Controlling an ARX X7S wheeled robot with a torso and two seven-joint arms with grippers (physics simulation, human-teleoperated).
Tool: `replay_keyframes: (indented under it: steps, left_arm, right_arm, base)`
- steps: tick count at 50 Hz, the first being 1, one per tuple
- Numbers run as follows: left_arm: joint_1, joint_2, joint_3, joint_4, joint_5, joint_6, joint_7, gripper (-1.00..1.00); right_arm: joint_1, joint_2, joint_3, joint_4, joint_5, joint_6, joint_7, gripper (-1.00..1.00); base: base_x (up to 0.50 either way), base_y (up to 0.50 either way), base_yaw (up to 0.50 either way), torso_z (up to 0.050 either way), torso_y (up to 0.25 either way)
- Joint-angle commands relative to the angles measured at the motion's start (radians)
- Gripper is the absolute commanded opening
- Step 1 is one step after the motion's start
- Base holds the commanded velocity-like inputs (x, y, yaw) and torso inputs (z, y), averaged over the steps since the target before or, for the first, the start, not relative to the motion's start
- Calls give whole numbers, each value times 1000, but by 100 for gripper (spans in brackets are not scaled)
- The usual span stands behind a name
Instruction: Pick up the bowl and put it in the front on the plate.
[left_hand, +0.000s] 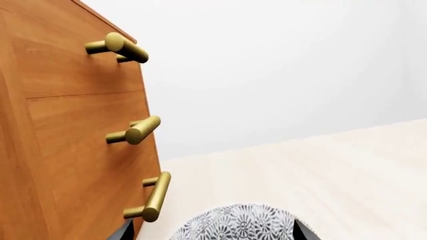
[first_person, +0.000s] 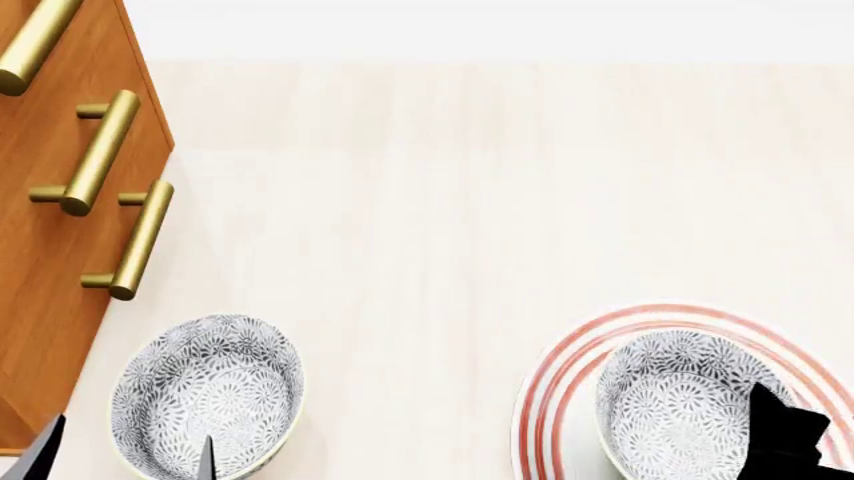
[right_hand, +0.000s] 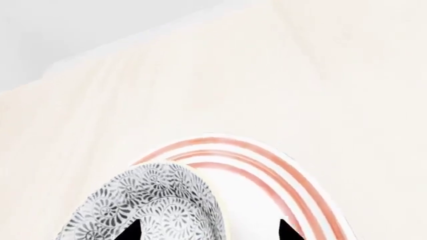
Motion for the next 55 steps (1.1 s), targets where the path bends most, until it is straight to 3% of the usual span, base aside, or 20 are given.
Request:
replay_keyframes:
  steps: [1, 5, 10, 13, 14, 18, 19, 26, 29, 38, 55]
  left_arm:
    - [-1, 6, -10, 2, 12, 3, 3, 100]
    - [1, 1, -16, 28, 9, -9, -1, 100]
    - [1, -16, -44, 101, -2, -45, -12, 100]
    - [-1, -23, -60, 126, -12, -64, -18, 100]
    - [-2, -25, -64, 132, -19, -71, -18, 100]
    - [-1, -39, -99, 184, -58, -115, -27, 100]
    - [8, -45, -128, 212, -76, -121, -43, 100]
    - [63, -103, -275, 349, -103, -132, -119, 100]
    - [98, -109, -343, 350, -90, -120, -167, 100]
    - [172, -106, -378, 233, -88, 8, -180, 100]
    - [189, -107, -391, 229, -106, 23, -186, 100]
  right_arm:
    - [11, 72, 48, -61, -68, -137, 91, 100]
    - [-21, 99, 56, -95, -133, -340, 199, 100]
    - [-146, 71, 15, -69, -357, -692, 495, 100]
    - [-196, 48, 15, -42, -445, -758, 606, 100]
    - [-249, 40, 75, -31, -484, -763, 657, 100]
    - [-691, -12, 574, -43, -649, -763, 772, 100]
    - [-769, -20, 667, -51, -762, -763, 873, 100]
    - [-873, -67, 785, -72, -1073, -703, 1138, 100]
    - [-845, -127, 790, -52, -1128, -644, 1159, 100]
    - [-759, -295, 747, 41, -1170, -531, 1102, 100]
    - [-732, -355, 755, 79, -1170, -495, 1100, 100]
  base:
    - [0, 0, 0, 0, 0]
    - [0, 0, 0, 0, 0]
    - [0, 0, 0, 0, 0]
    - [0, 0, 0, 0, 0]
    - [0, 0, 0, 0, 0]
    - [0, 0, 0, 0, 0]
    - [0, 0, 0, 0, 0]
    - [0, 0, 0, 0, 0]
    - [0, 0, 0, 0, 0]
    - [0, 0, 0, 0, 0]
    - [0, 0, 0, 0, 0]
